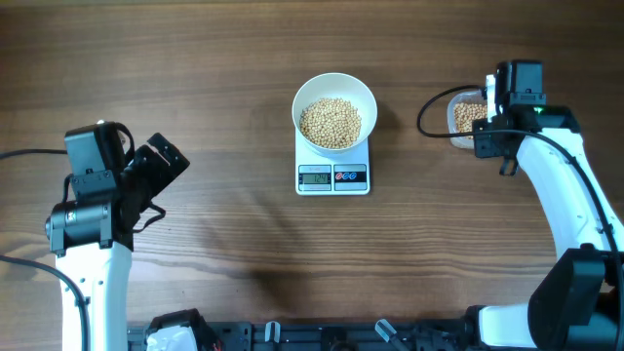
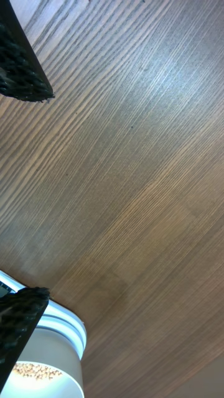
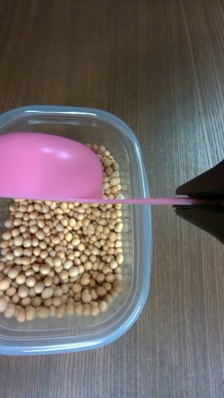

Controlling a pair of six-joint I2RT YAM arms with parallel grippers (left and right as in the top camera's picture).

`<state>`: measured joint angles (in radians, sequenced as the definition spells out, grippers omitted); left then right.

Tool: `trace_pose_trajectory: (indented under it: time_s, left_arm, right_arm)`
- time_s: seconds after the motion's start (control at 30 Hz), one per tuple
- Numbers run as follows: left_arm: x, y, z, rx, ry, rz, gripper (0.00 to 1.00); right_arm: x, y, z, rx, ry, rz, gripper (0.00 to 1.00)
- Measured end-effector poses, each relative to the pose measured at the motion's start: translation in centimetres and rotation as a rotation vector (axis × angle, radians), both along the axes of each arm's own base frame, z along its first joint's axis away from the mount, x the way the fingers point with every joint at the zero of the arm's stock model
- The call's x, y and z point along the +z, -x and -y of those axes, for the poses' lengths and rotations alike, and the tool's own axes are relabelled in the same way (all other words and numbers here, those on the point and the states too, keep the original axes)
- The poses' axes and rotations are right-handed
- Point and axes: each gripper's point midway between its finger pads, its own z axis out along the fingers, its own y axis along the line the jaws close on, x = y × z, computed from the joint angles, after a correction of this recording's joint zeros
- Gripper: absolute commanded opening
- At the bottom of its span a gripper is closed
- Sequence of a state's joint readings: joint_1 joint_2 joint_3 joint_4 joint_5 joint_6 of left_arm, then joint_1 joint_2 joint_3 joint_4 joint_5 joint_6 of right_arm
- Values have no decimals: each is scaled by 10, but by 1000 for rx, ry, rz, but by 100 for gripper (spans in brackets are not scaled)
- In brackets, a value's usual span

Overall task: Scoop item into bowl and weigh 150g on scale
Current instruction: 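Lower the scoop into the soybeans with the right gripper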

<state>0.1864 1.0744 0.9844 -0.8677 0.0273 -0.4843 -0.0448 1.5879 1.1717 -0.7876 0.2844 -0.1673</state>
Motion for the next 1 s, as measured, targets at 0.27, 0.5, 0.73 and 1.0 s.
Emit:
trace_pose_trajectory:
  time_s: [0.27, 0.5, 0.73, 1.0]
  left_arm:
    - [0, 0, 0, 0, 0, 0, 100]
    - [0, 0, 0, 0, 0, 0, 100]
    - [0, 0, 0, 0, 0, 0, 100]
    - [0, 0, 0, 0, 0, 0, 100]
  right_arm:
    - [-2, -1, -9, 23, -50, 1, 4]
    - [-5, -1, -14, 24, -79, 1, 4]
    - [-6, -2, -19, 25, -110, 6, 4]
    - [-3, -2, -9, -2, -57, 11, 4]
